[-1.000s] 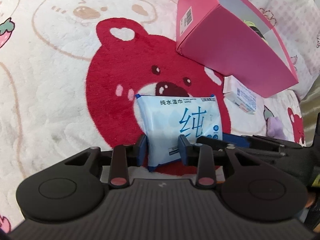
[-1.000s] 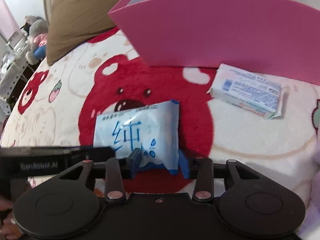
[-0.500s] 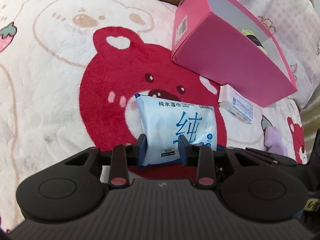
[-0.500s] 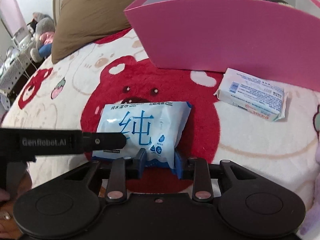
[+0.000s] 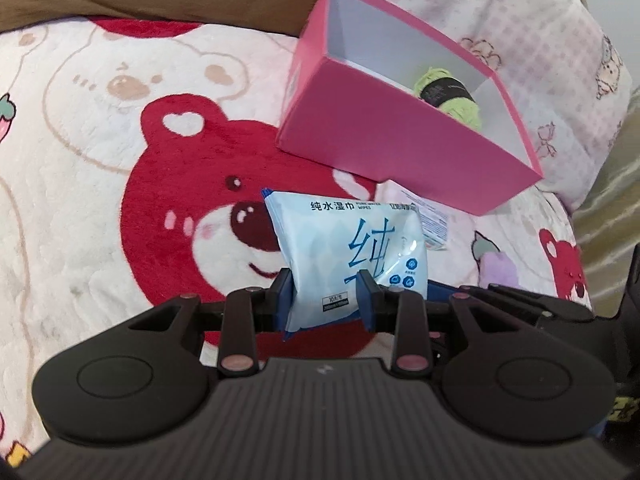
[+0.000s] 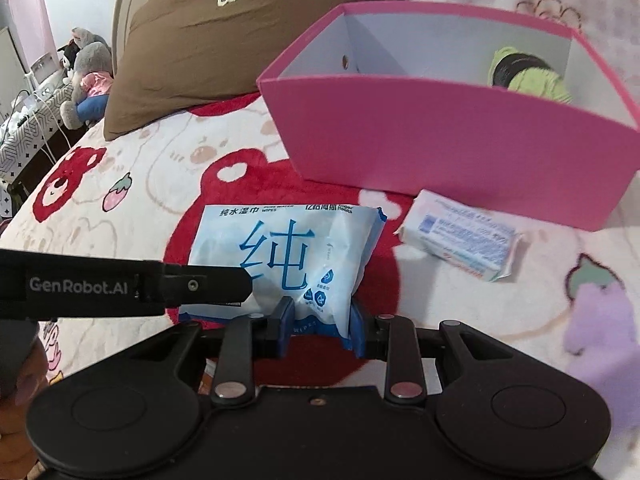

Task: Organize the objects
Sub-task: 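Lift the wet-wipe pack with the left tool into the pink box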

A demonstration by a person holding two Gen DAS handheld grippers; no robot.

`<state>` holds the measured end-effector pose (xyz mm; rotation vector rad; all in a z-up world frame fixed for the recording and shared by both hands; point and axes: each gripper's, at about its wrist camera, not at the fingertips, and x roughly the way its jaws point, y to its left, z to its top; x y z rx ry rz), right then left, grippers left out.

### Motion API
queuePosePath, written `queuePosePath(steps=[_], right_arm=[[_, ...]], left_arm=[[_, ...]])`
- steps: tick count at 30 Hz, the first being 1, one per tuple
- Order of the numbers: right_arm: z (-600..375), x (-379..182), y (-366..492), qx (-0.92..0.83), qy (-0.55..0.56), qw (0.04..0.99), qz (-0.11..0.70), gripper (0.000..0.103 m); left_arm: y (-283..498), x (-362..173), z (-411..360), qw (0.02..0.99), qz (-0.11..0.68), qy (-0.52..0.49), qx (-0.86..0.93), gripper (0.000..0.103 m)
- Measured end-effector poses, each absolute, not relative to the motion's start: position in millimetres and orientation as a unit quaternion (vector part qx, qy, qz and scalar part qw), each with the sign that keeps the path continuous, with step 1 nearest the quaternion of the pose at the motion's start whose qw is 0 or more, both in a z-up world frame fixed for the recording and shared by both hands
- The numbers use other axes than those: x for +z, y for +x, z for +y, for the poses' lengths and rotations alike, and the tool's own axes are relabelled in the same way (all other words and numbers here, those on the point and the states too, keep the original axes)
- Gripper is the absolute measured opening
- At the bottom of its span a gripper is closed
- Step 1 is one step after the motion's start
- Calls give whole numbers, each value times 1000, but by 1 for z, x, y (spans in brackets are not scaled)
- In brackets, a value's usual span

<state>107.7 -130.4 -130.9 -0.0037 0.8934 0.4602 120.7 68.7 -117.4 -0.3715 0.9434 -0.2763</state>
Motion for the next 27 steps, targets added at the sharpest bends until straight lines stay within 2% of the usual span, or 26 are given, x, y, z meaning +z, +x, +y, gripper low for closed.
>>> queuePosePath(steps=[11,27], right_arm=[[-145,-98,91,217,-6,880,422,35],[-158,-46,88,223,17,886,406,38]], left_arm=[[109,-86,63,852,468,-168,-162,32],[109,-30,52,870,438,-118,-194,32]])
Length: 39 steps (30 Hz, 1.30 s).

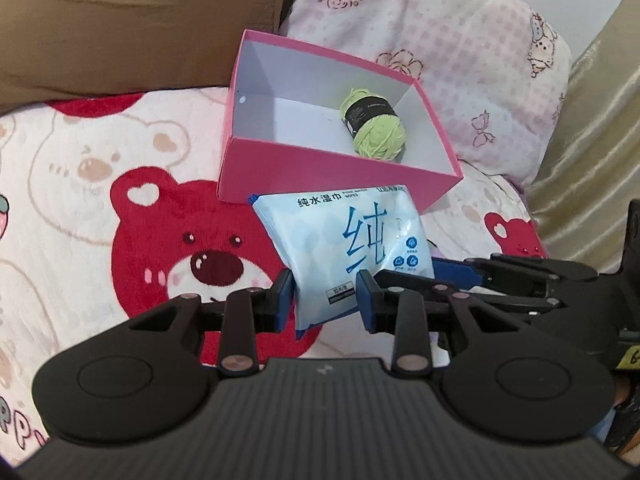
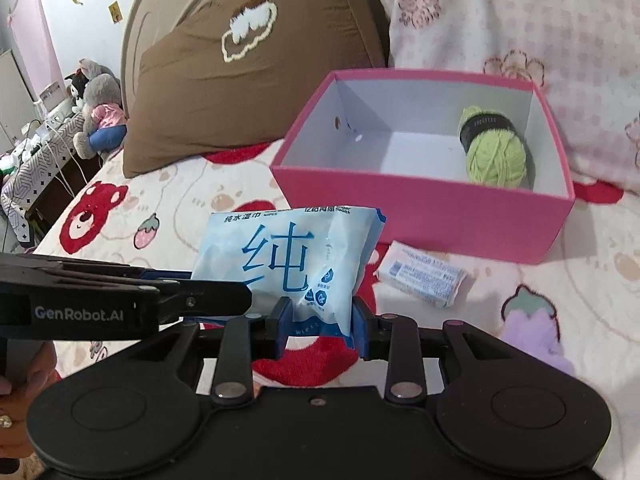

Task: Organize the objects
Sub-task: 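Lift the wet-wipe pack with the left tool into the pink box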

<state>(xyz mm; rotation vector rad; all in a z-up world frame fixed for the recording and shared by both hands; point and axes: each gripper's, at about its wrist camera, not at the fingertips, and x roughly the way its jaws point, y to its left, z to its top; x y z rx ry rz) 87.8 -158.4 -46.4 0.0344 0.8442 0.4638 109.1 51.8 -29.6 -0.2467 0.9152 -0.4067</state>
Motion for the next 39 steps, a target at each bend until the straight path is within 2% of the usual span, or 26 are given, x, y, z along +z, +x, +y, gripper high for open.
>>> queuePosePath(steps=[15,20,26,31,39], right_arm=[[-175,-4,100,221,35,898,379,38],[-168,15,104,207,-16,916,343,36],[-173,30,123,202,-28,923,325,34],[-173,30,158,210,-56,924,316,34],[-191,11,229,216,-23,910,353,33]], left_arm=[[126,8,51,878,397,-138,-231,32],[136,17,48,881,383,-152,-232,32],[162,29,39,886,372,-151,-232,32],[196,22,23,894,373,-132,-210,33],[265,-7,15,873,412,-185,-185,33]])
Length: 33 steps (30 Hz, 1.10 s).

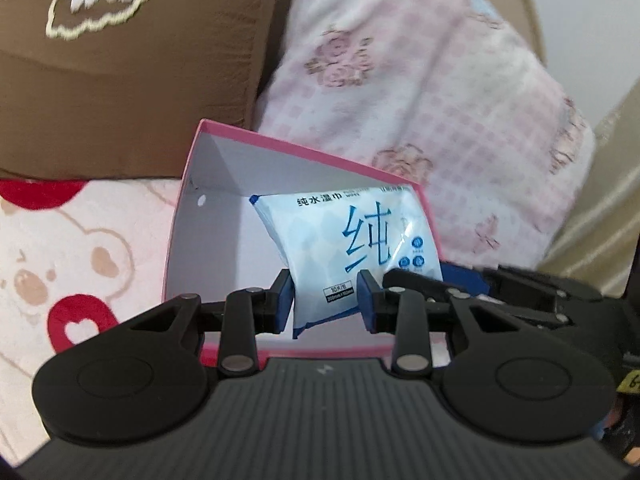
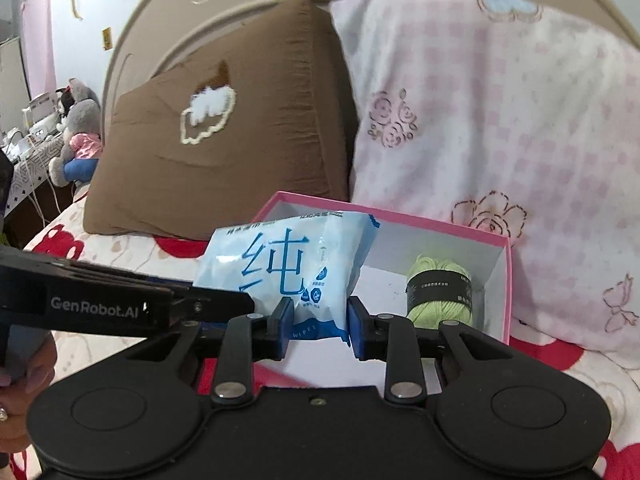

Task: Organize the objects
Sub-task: 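Lift the wet-wipe pack with the left tool into the pink box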

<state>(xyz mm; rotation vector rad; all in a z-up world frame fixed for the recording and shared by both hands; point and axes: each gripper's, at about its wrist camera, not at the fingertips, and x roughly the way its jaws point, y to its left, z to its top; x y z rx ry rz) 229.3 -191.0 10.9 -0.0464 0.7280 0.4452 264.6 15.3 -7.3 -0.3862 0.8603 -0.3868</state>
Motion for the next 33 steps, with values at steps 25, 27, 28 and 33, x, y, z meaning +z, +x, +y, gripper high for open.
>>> queuePosePath(steps=[25,27,28,33], right_arm=[[-214,-72,351,229,14,861,453,30],[-216,-76,356,231,14,857,460,30],[-215,-79,358,234,3,855,462,30],[-211,-86,365,232,-12,847,478,30]], left_arm=[[361,-72,-42,868,466,-104,-137,29],[364,-77,-46,865,474,-91,-139,28],[364,-78,-50,864,477,-76,-143,27],[363,-80,-55,862,486,-46,-140,27]])
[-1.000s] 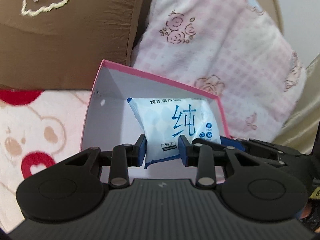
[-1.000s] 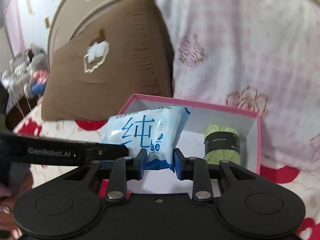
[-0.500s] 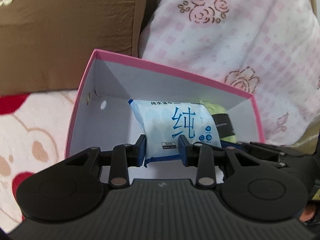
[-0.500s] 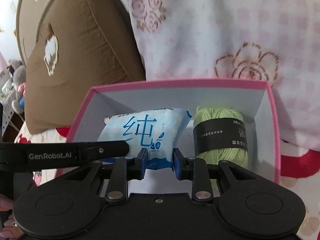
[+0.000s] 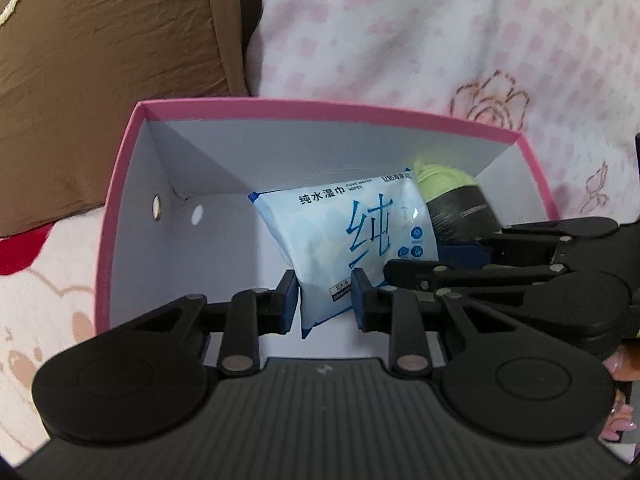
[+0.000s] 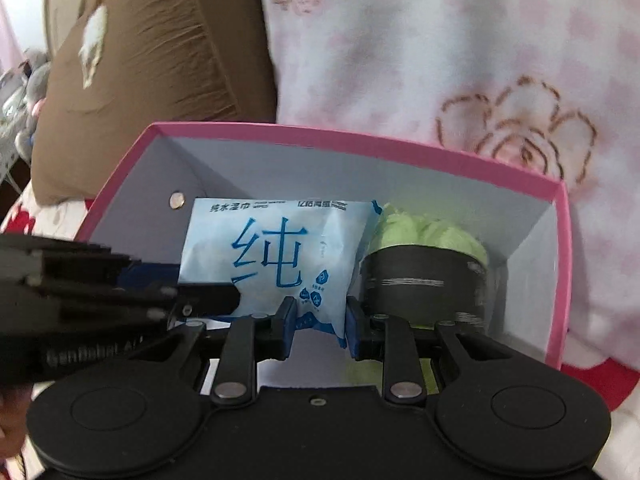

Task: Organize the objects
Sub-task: 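Lift the wet-wipe pack with the left tool into the pink box, then open the left tool to release the wet-wipe pack and withdraw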

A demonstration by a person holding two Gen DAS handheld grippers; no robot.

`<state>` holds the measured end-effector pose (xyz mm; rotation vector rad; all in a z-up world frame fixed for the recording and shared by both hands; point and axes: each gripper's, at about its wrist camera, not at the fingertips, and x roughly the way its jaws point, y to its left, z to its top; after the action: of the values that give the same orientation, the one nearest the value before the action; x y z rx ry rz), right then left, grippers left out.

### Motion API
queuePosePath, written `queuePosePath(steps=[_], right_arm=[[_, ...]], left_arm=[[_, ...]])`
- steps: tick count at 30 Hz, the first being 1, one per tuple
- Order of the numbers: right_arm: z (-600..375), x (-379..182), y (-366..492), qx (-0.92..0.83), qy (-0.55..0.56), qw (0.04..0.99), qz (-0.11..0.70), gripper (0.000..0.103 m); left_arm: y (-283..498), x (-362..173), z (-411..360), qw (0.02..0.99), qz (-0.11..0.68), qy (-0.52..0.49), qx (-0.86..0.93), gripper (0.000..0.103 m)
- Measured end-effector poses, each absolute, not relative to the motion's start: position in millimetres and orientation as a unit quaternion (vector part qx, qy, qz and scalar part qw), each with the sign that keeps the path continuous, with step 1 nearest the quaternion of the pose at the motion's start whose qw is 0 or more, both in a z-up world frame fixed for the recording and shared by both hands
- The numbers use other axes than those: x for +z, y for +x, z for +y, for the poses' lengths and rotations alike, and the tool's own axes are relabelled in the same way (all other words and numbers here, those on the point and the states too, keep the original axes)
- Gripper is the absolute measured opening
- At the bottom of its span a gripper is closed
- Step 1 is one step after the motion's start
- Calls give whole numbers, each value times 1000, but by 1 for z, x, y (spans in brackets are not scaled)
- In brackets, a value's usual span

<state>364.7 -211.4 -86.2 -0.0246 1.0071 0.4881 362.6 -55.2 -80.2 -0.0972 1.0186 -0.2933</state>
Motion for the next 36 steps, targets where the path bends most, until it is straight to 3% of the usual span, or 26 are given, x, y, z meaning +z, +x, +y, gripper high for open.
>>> queuePosePath(steps=[10,20,26,29,34,36], right_arm=[[-192,-99,372,219,-47,826,517,30],[-189,-101,356,228,-114,827,501,30],[-176,-101,339,244,-197,817,484,41],[-172,-99,332,245,-211,820,472,41],[-165,-100,334,224,-228,823,469,41],[-164,-98,335,215,-236,829,458,31]], left_arm=[[375,-98,-56,846,521,-64,-95,22],[380,-113,-68,846,525,-53,-76,22],[377,-113,-67,848,521,-56,-81,23],[376,-113,-68,849,520,-53,-81,23],[375,-116,-67,844,522,-84,-89,23],[375,-114,-63,845,516,-104,-96,22]])
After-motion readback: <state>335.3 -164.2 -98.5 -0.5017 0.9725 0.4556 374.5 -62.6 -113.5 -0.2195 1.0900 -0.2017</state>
